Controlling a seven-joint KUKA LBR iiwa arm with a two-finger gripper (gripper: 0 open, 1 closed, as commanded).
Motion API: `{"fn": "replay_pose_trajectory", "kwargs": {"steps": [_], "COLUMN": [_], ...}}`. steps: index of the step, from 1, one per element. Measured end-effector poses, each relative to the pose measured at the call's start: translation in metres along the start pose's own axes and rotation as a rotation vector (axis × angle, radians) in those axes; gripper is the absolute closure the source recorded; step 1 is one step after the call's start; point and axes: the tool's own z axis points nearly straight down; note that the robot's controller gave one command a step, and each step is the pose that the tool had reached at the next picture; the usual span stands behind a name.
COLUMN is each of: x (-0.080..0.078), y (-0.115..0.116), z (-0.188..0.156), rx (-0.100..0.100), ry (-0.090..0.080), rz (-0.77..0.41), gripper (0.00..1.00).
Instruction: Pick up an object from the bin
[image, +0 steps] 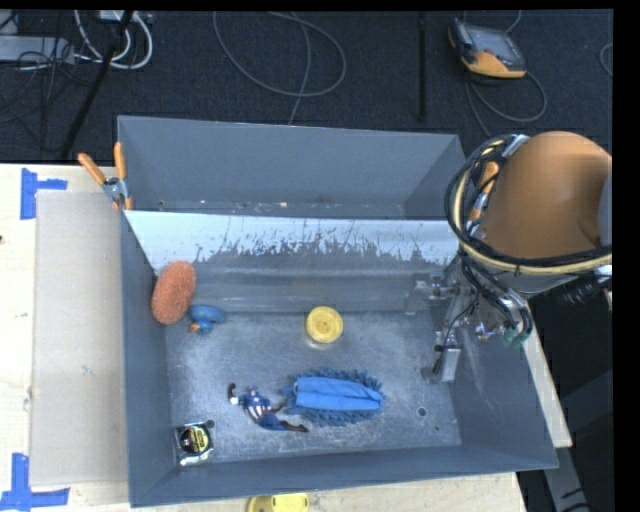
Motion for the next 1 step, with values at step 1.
{"fn": "replay_pose_trajectory", "kwargs": {"steps": [1], "x": [-0.0013], "y": [0.0002], "z": [-0.0046], "rx": [0.001], "ry": [-0.008], "rz": [-0.001], "gripper": [0.00]}}
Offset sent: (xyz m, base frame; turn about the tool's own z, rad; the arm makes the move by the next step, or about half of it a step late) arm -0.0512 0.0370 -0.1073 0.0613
